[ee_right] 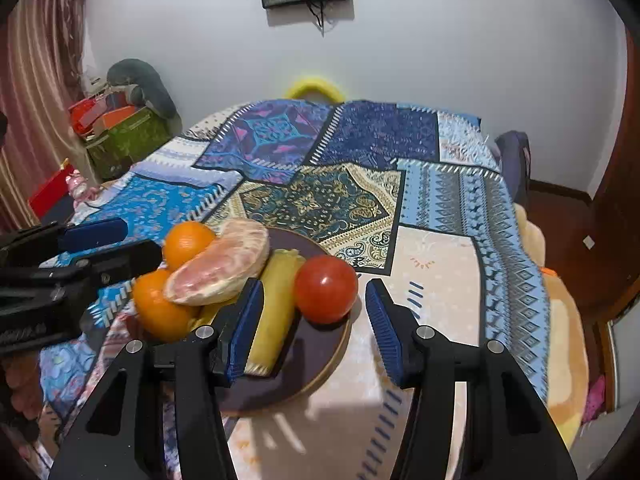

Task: Organize fruits
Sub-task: 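Release the pomelo segment on the plate while the right gripper releases the tomato, then grasp a small mandarin from the quilt with each gripper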

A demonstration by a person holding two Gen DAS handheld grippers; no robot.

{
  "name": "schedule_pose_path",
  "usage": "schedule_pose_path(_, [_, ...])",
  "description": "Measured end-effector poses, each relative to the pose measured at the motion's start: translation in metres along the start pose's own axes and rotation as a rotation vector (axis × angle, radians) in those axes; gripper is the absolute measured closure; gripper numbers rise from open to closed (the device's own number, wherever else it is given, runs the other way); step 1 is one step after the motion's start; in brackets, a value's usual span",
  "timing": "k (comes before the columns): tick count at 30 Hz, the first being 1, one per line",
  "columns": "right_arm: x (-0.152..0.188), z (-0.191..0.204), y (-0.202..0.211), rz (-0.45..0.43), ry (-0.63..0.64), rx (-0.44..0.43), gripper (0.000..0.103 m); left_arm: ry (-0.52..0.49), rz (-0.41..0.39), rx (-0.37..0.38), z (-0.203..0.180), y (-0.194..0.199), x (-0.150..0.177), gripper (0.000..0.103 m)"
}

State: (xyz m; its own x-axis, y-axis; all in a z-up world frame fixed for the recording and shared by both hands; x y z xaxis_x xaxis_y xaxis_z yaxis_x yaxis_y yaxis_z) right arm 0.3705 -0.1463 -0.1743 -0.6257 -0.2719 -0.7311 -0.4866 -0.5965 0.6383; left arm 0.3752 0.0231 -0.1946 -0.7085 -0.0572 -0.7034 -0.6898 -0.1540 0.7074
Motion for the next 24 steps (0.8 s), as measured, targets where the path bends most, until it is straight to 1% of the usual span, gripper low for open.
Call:
schedule_pose_path(6, [0.006,0.024,0.034,-0.036,0.020,0.005,0.054,-0.010,-0.046,-0.022,0.014,0.040,0.007,0.043])
schedule_pose_path(9, [0.010,0.036,0.051,-0.051,0.028,0.009,0.054,-0.019,-0.072,-0.042,0.022,0.061,0.015,0.039])
schedule_pose_path(11, [0.013,0.045,0.060,-0.056,0.039,0.008,0.054,-0.020,-0.078,-0.046,0.027,0.072,0.022,0.039])
schedule_pose_path(16, [0.022,0.066,0.079,-0.058,0.067,0.016,0.054,-0.005,-0.069,-0.037,0.039,0.097,0.038,0.038])
schedule_pose_path(20, [0.034,0.079,0.086,-0.049,0.061,-0.003,0.053,-0.030,-0.069,-0.035,0.042,0.111,0.052,0.037])
schedule_pose_path(21, [0.038,0.081,0.086,-0.044,0.055,-0.010,0.053,-0.036,-0.066,-0.033,0.042,0.114,0.056,0.035])
schedule_pose_path(24, [0.052,0.086,0.085,-0.019,0.046,-0.017,0.053,-0.050,-0.042,-0.029,0.044,0.115,0.070,0.034])
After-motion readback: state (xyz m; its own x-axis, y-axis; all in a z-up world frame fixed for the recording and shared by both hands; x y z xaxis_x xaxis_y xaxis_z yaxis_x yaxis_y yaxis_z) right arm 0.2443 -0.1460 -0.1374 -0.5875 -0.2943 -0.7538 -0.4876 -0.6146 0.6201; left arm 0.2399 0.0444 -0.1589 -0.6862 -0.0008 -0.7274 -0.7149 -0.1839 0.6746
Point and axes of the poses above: each gripper's, at about its wrist camera, not at the fingertips, and y roughly against the way its jaws point, z to its left, x to its underside, the point moved 5 cm from there along -y, roughly the way its jaws point, and after that the axes turned 13 degrees about -x, right-handed, at the moved point
